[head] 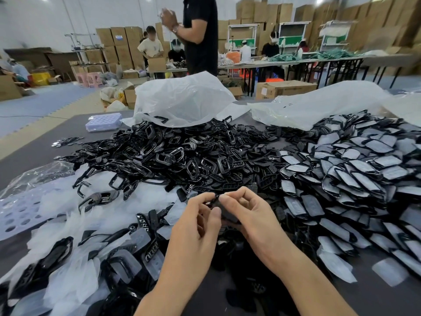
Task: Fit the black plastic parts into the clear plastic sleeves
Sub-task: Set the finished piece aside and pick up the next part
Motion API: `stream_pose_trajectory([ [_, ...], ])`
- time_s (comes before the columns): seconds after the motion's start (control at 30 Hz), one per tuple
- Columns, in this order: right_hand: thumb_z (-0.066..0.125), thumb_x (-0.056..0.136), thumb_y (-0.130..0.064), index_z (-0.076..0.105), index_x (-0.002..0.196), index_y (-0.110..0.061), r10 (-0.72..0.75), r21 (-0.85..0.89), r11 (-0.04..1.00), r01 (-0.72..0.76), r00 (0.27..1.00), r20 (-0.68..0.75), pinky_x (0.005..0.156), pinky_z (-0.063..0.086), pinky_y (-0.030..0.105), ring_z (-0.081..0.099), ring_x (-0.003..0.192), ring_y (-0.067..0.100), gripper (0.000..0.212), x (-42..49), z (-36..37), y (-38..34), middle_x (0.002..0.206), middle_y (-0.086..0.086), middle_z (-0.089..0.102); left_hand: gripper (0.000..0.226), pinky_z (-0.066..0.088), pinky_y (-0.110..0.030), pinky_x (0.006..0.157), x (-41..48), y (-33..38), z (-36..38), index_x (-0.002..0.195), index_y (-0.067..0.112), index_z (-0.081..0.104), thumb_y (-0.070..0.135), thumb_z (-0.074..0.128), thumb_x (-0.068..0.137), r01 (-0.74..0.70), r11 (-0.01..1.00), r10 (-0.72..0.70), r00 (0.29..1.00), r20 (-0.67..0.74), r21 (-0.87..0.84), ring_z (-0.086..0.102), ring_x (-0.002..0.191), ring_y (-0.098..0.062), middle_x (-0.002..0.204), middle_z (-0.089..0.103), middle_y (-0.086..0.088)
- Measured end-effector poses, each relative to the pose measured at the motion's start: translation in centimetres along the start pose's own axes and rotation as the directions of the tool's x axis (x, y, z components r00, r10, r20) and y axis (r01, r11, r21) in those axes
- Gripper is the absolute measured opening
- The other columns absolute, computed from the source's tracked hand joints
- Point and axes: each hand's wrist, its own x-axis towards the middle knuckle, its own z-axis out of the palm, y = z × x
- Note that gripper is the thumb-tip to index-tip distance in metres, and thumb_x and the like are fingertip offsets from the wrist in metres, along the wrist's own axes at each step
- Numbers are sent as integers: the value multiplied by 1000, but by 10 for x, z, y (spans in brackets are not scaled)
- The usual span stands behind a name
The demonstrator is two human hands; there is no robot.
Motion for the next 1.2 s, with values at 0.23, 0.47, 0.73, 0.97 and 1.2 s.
stream_pose_trajectory([
  [0.23,75,90,-18,78,101,-26,-26,-119,993,26,1000,1,70,57,20,75,79,16,14,0,2,3,93,6,79,13,47,-12,59,5,-1,0,96,30,65,20,57,100,159,969,-169,985,-40,-190,63,64,-1,77,70,11],
  [0.47,58,102,-10,76,103,-24,-52,-160,986,48,999,-16,72,59,23,76,80,21,22,1,0,6,94,11,78,13,52,-22,60,6,-3,0,95,31,65,22,56,100,186,965,-203,976,-76,-187,63,67,-15,77,70,4],
  [0.73,59,103,-25,69,108,-38,-141,-447,886,123,990,-6,52,51,22,68,60,14,17,-2,-8,-1,81,5,78,19,50,-13,66,7,-3,-2,111,31,63,30,47,102,173,939,-200,978,-63,-296,64,70,-6,82,71,3],
  [0.97,63,101,-23,40,151,-21,-428,-196,899,392,690,-584,64,58,21,74,70,12,55,32,-79,-95,84,7,78,33,51,-18,69,6,-6,-1,117,38,58,50,39,93,174,949,-194,980,-50,-262,64,71,-10,85,69,6],
  [1.2,53,103,-19,30,157,-29,-419,-427,883,194,735,-533,59,56,18,73,71,9,60,16,-65,-62,98,-1,76,42,45,-18,85,1,-16,-3,125,42,52,61,26,97,24,951,-49,996,75,310,54,103,3,104,58,28],
])
